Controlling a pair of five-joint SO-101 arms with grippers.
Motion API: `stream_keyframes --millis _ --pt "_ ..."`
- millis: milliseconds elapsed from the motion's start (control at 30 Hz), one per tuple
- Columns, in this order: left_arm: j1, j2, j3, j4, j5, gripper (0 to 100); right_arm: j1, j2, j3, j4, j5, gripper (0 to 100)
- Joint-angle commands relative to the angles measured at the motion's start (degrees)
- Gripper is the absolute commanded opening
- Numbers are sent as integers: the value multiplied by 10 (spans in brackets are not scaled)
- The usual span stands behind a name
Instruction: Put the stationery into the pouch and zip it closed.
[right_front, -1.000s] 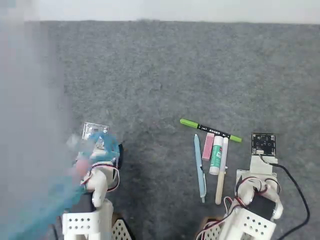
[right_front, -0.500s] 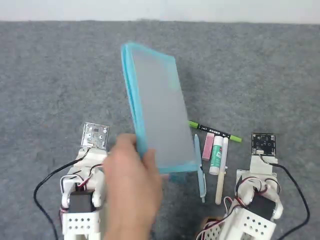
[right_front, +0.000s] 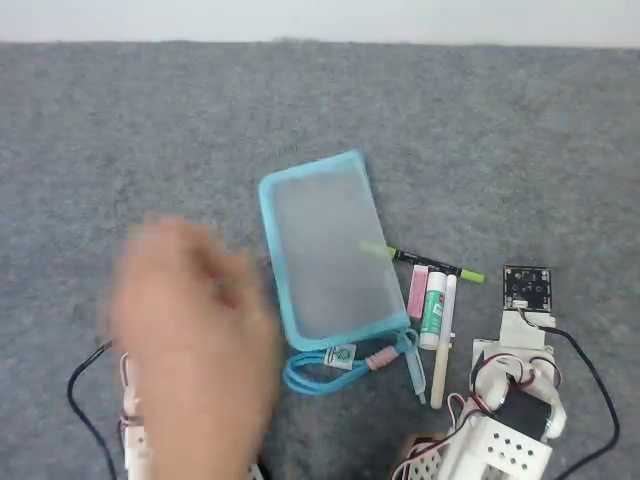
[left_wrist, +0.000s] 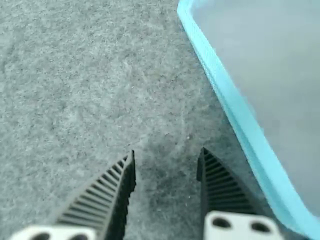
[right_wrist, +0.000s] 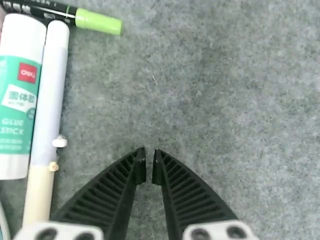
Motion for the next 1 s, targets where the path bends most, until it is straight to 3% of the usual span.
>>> stream_keyframes --millis 0,467,833,967 --pt "1 -12 -6 6 -4 192 7 -9 11 4 -3 44" --pt "1 -12 -6 6 -4 192 2 -8 11 3 -6 43" --pt "1 -12 -6 6 -4 192 -124 -8 11 3 -6 44" --pt "4 -12 -6 6 -3 192 -218 -9 11 -18 -4 45"
